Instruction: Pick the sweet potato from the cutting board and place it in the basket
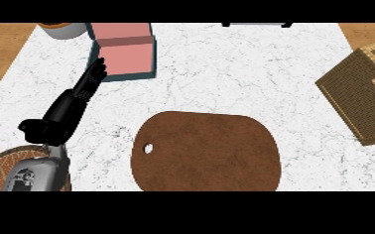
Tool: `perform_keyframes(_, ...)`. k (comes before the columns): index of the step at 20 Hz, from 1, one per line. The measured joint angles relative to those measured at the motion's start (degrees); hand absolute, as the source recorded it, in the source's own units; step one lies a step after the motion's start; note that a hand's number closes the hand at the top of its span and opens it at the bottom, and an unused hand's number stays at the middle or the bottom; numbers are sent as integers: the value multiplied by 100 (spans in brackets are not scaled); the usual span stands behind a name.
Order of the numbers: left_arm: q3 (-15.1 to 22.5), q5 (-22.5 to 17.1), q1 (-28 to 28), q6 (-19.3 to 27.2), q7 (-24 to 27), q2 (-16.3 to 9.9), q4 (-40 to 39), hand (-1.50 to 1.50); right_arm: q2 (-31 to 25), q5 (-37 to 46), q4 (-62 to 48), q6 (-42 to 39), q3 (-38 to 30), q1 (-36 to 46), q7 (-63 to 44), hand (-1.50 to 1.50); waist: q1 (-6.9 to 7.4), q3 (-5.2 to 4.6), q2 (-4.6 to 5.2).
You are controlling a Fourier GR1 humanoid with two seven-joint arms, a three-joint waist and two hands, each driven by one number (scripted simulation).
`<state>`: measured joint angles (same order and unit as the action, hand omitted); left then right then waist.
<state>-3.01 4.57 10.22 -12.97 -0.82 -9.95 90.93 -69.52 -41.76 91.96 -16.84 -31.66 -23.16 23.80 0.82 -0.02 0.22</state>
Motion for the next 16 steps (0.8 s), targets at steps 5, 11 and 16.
perform_keyframes(5,-33,-54,39,-97,21,-26,-62,0,-208,239,-991,54,690,1198,-269,150,78,3,16)
perform_keyframes(11,8,-7,222,-54,-34,47,-148,0,-2,1025,-2330,-128,1652,2564,17,150,159,8,35)
perform_keyframes(16,-3,5,142,-68,1,47,-127,0,442,1776,-3465,-194,2160,3687,432,150,152,10,32)
